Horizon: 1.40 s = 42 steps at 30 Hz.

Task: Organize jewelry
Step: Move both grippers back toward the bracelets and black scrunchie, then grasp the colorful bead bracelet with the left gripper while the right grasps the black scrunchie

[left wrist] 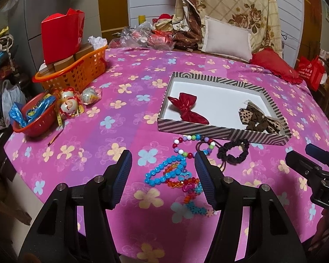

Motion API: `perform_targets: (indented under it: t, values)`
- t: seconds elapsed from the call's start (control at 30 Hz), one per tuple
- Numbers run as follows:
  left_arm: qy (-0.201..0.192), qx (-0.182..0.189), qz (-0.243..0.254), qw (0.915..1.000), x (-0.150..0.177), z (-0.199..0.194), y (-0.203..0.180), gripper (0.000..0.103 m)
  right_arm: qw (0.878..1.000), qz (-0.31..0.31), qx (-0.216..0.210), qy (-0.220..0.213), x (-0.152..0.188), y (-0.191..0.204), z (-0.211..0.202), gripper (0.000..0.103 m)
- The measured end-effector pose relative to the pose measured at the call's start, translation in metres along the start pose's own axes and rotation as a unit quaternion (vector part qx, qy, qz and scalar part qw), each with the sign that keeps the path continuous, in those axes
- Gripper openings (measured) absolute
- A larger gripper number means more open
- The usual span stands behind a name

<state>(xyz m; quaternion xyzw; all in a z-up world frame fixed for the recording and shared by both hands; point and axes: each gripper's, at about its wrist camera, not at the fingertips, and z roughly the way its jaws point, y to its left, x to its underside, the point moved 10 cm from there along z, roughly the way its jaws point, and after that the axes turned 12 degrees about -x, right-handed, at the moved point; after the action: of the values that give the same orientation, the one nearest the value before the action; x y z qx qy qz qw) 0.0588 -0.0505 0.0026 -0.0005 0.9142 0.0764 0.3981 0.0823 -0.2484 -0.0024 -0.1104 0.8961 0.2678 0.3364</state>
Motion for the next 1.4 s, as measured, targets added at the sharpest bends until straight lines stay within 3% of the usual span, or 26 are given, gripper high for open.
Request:
perform_targets:
  t: [0.37, 0.67, 0.73, 0.87, 0.93, 1.07, 1.17, 1.23, 1.3, 1.4]
  values:
    - [0.05, -0.018, -0.033, 0.9981, 0.015, 0.034, 0.051, 0.059, 1.0, 0.009, 0.0, 0.019, 0.011, -0.012, 0.015, 0.088]
    - [0.072, -0.011, -0.037, 0.9966, 0.014, 0.051, 0.045, 0.059, 0.999, -0.013, -0.007, 0.044, 0.016, -0.011, 0.048, 0.088]
    - [0.075, -0.008, -0.031, 0.9967, 0.011, 0.055, 0.039, 0.059, 0.999, -0.019, -0.003, 0.05, 0.013, -0.014, 0.06, 0.079]
    - [0.079, -0.007, -0.02, 0.9966, 0.006, 0.065, 0.027, 0.059, 0.998, -0.019, -0.002, 0.059, 0.007, -0.019, 0.081, 0.071]
    - [0.085, -0.007, -0.011, 0.9963, 0.004, 0.073, 0.019, 0.059, 0.997, -0.02, 0.0, 0.072, 0.008, -0.022, 0.096, 0.06]
    - [0.102, 0.002, -0.002, 0.9947, 0.003, 0.088, 0.007, 0.059, 0.996, -0.026, 0.004, 0.084, 0.009, -0.026, 0.118, 0.047]
    - [0.109, 0.004, 0.007, 0.994, 0.0, 0.099, -0.002, 0.059, 0.996, -0.035, 0.007, 0.078, 0.005, -0.029, 0.12, 0.037]
    - [0.112, 0.007, 0.012, 0.9936, -0.001, 0.104, -0.007, 0.059, 0.996, -0.044, 0.01, 0.079, 0.005, -0.031, 0.118, 0.022]
    - [0.114, 0.013, 0.017, 0.9933, -0.002, 0.107, -0.013, 0.059, 0.996, -0.043, 0.013, 0.08, 0.006, -0.037, 0.116, 0.014]
    - [0.119, 0.024, 0.028, 0.9922, -0.001, 0.11, -0.023, 0.059, 0.997, -0.009, 0.006, 0.074, 0.007, -0.052, 0.106, 0.013]
